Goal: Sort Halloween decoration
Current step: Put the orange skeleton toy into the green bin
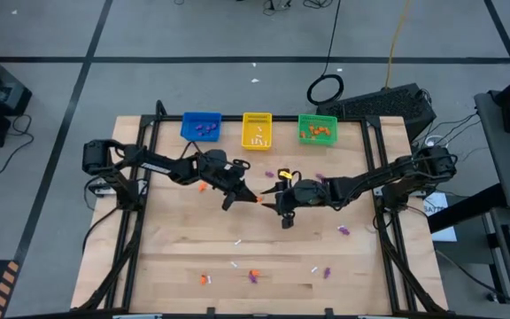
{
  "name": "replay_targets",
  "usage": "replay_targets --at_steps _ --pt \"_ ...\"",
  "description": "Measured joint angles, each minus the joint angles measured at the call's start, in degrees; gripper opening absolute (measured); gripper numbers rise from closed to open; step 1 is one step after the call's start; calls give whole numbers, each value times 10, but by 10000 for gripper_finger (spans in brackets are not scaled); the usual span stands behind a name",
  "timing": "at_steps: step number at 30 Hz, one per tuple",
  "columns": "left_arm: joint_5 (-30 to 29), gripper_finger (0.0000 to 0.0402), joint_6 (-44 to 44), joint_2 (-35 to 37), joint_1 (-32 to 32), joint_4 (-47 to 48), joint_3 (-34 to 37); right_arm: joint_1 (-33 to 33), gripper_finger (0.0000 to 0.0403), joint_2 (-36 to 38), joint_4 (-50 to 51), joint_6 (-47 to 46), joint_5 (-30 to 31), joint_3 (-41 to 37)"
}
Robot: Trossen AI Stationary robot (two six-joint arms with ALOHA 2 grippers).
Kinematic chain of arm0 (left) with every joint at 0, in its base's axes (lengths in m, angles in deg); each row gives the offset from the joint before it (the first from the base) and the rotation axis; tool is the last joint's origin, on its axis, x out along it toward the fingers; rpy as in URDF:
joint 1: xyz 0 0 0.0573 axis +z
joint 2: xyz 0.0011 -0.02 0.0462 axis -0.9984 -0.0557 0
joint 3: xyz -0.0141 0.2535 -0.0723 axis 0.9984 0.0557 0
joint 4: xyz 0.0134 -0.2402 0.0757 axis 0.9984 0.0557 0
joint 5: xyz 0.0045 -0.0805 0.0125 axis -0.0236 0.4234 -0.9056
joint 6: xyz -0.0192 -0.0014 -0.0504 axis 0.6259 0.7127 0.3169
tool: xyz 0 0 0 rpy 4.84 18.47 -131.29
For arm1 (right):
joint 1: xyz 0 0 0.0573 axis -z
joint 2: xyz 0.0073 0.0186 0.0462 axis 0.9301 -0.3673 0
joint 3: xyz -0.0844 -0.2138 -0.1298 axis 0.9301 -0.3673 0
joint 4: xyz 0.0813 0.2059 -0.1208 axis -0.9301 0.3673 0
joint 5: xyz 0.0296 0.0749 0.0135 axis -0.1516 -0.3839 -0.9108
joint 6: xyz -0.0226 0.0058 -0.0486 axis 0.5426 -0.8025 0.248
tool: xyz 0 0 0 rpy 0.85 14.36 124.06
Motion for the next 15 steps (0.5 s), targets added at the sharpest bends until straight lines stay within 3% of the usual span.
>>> replay_targets --at_steps 10,15 --pt "0 2 24 0 0 -40 -1 0 128 0 -10 -8 11 0" --pt "-1 2 23 0 0 -40 -1 0 78 0 -11 -10 20 0"
